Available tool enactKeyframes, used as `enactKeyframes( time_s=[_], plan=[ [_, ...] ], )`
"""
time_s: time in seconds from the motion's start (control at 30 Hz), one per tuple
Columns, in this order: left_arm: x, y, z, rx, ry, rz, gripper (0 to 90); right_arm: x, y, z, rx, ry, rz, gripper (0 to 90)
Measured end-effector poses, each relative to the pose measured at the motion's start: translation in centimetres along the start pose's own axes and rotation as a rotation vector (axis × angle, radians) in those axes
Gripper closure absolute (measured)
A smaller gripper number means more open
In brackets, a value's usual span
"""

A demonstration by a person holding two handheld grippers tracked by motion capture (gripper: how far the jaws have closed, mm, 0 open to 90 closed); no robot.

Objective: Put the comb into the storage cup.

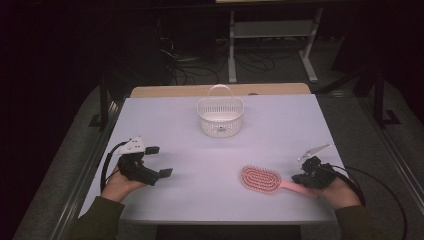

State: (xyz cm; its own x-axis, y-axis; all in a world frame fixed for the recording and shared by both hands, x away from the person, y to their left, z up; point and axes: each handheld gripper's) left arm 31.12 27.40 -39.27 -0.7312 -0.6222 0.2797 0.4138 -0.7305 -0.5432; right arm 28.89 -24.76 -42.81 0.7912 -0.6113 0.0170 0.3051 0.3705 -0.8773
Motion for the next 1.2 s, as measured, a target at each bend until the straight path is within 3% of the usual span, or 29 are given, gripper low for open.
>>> enactKeyframes(
  time_s=[0.5,0.73,1.0,1.2],
  plan=[
    [0.0,0.0,0.0,0.000,-0.001,-0.002,0.8,-2.0,-0.3,-0.2,0.009,-0.031,0.029,88.9],
    [0.0,0.0,0.0,0.001,0.000,-0.002,0.8,-2.0,-0.8,-0.2,0.032,-0.027,0.020,88.9],
    [0.0,0.1,0.0,-0.001,0.000,-0.004,0.8,-1.2,-2.4,0.7,0.137,-0.017,-0.012,88.6],
    [0.0,0.1,0.0,-0.007,0.001,-0.005,0.8,-0.8,-3.2,1.9,0.214,-0.018,-0.033,78.2]
  ],
)
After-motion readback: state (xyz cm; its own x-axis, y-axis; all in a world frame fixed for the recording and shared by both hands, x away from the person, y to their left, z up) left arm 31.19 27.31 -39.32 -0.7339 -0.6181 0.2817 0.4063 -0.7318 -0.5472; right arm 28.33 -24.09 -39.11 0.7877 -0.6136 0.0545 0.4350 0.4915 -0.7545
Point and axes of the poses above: each handheld gripper's, and its own axes: y roughly forward along the jaws, z roughly out of its top, x roughly to its right, and after that the axes turned 12 degrees about -y, right-handed
